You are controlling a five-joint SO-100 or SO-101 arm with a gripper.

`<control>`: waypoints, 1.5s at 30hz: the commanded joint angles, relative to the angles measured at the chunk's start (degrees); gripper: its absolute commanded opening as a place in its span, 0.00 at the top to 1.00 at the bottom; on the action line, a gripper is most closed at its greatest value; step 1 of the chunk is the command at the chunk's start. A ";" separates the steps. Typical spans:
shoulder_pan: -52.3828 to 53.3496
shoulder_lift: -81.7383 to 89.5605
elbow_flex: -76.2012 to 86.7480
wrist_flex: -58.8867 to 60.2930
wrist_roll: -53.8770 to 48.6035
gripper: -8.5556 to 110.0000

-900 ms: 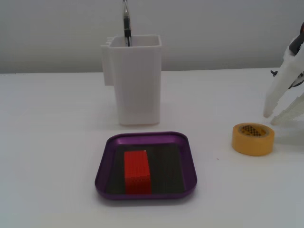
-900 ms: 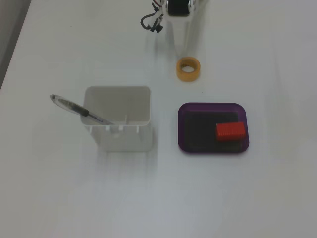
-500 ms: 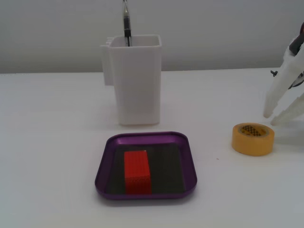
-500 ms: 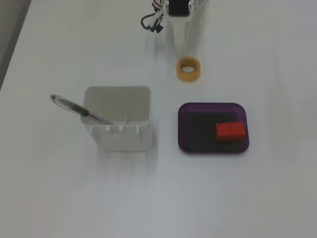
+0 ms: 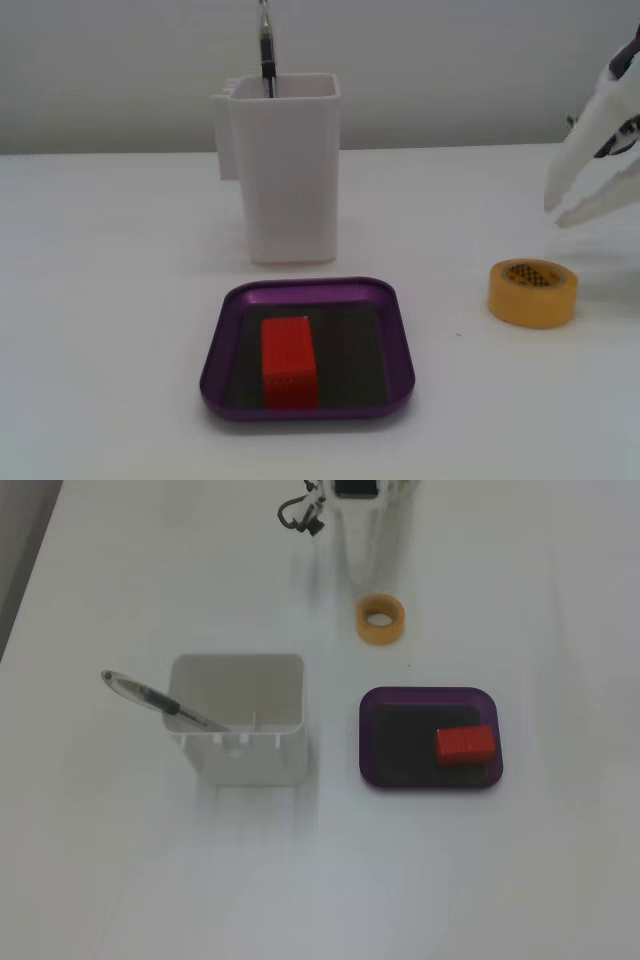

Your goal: Grab up the yellow tape and put it in the box.

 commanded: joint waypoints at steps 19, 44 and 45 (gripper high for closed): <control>-5.27 -55.28 -36.47 11.34 -6.77 0.79; -13.27 -74.36 -37.71 6.24 -7.82 0.73; -13.27 -75.06 -37.71 6.24 -7.82 0.73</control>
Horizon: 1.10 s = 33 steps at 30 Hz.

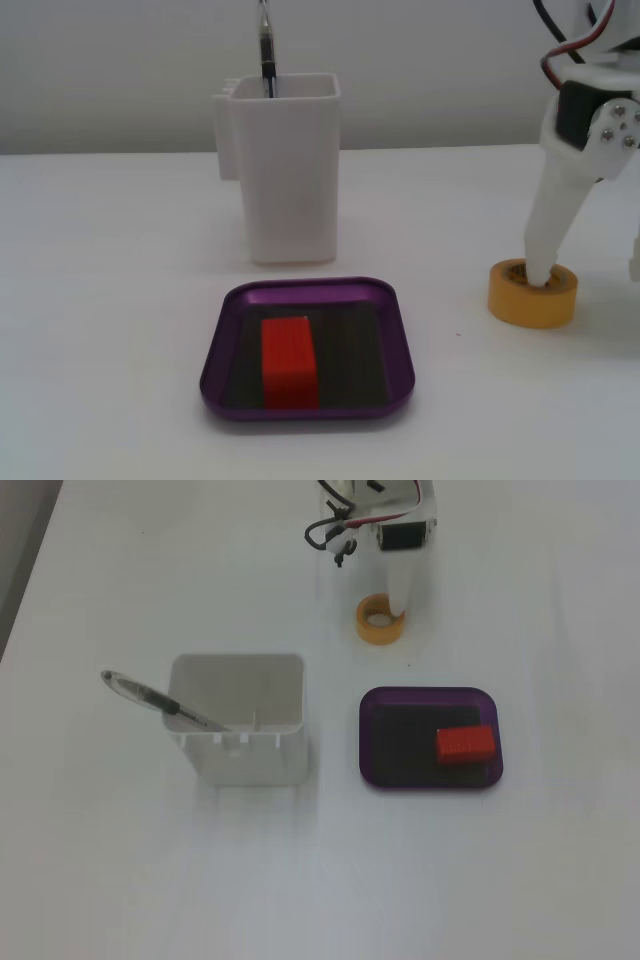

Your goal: Grab up the yellow tape and put it in the box.

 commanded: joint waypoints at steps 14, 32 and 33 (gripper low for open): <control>5.89 -7.21 5.45 -10.37 -3.60 0.78; 5.01 -6.77 3.96 -9.84 -0.53 0.93; 4.92 -6.77 2.72 -9.49 -0.26 0.94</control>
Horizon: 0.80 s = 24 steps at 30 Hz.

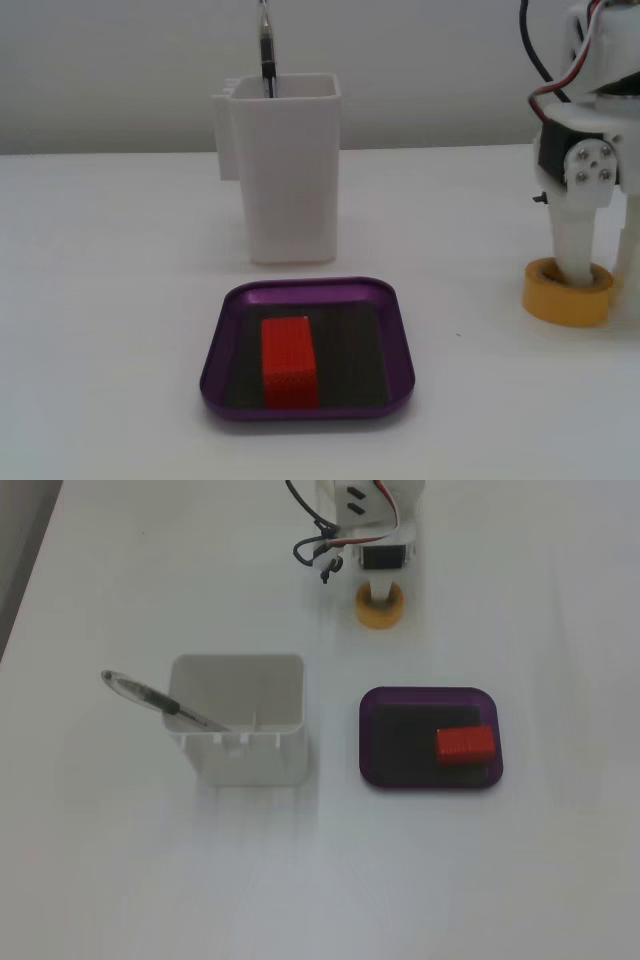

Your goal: Grab up the yellow tape and put it in the box.

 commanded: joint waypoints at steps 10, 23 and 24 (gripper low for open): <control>-14.77 0.00 -32.08 16.08 6.94 0.93; -11.16 -3.78 -38.32 1.76 6.50 0.93; -9.84 -5.71 -38.67 0.70 6.77 0.93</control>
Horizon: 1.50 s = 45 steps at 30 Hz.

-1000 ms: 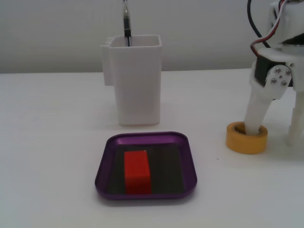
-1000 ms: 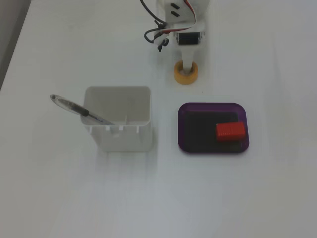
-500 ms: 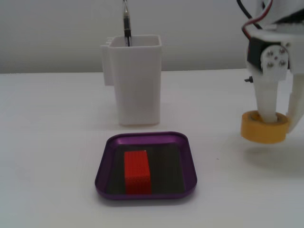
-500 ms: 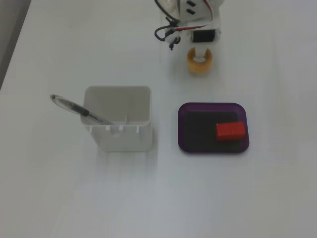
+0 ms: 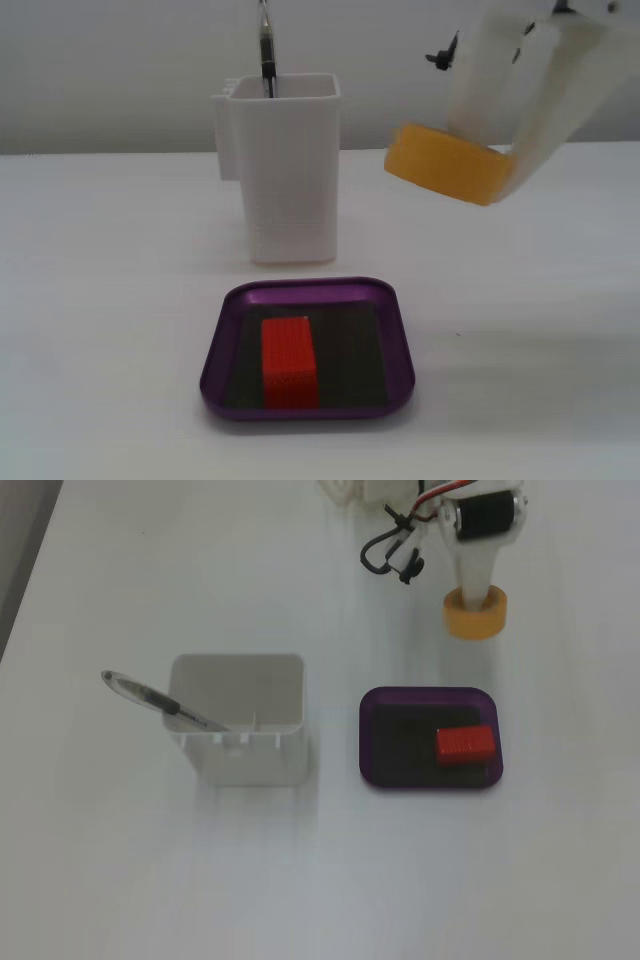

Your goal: Grab up the yellow tape and put it in the box.

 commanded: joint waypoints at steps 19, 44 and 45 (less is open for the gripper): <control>6.06 -17.84 -2.55 -18.28 -0.35 0.93; 10.02 -17.93 -1.76 -21.09 -1.49 0.93; 10.02 -17.93 -1.76 -21.09 -1.49 0.93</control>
